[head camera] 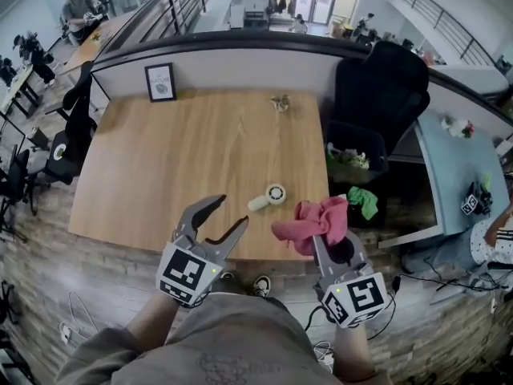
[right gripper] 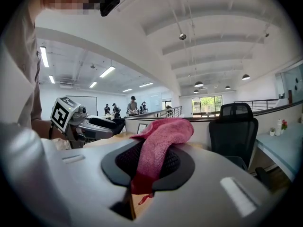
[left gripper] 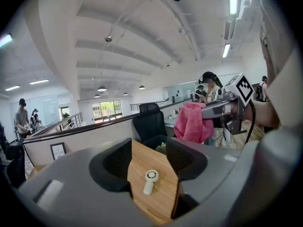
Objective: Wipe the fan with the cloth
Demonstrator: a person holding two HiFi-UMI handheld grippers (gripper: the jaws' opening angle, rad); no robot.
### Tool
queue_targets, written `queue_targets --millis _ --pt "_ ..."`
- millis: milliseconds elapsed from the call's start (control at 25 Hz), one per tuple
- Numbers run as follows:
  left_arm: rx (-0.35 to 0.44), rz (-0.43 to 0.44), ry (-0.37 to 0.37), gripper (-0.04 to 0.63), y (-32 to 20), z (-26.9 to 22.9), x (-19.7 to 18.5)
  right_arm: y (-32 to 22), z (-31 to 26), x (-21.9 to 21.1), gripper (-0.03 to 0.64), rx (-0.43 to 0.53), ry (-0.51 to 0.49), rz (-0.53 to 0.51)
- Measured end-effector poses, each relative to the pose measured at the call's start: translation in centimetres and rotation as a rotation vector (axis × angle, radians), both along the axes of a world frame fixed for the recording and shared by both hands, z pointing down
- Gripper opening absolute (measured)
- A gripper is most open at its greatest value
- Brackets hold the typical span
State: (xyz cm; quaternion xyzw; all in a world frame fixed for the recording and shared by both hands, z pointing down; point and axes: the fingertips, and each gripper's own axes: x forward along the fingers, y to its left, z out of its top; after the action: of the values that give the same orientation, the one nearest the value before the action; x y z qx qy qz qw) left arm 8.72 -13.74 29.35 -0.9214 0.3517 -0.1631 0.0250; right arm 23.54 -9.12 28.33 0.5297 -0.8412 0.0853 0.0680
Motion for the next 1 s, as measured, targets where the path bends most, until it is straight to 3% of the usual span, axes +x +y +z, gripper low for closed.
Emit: queue_targets --millis 400,560,1000 --pt "-0.038 0.008 -0.048 0.229 -3.4 3.1 -0.1 -4.5 3.2 -0.3 0.056 -0.072 0.022 -0.018" --pt "-0.086 0.024 -0.067 0.23 -5.2 5.5 0.0 -6.7 5.2 -1.1 0.057 -0.117 0.078 -0.052" --pt "-0.228 0.086 -0.18 0.232 -8.0 16.3 1.1 -11.7 12.3 -2.6 0.057 -0.228 0.131 -0.07"
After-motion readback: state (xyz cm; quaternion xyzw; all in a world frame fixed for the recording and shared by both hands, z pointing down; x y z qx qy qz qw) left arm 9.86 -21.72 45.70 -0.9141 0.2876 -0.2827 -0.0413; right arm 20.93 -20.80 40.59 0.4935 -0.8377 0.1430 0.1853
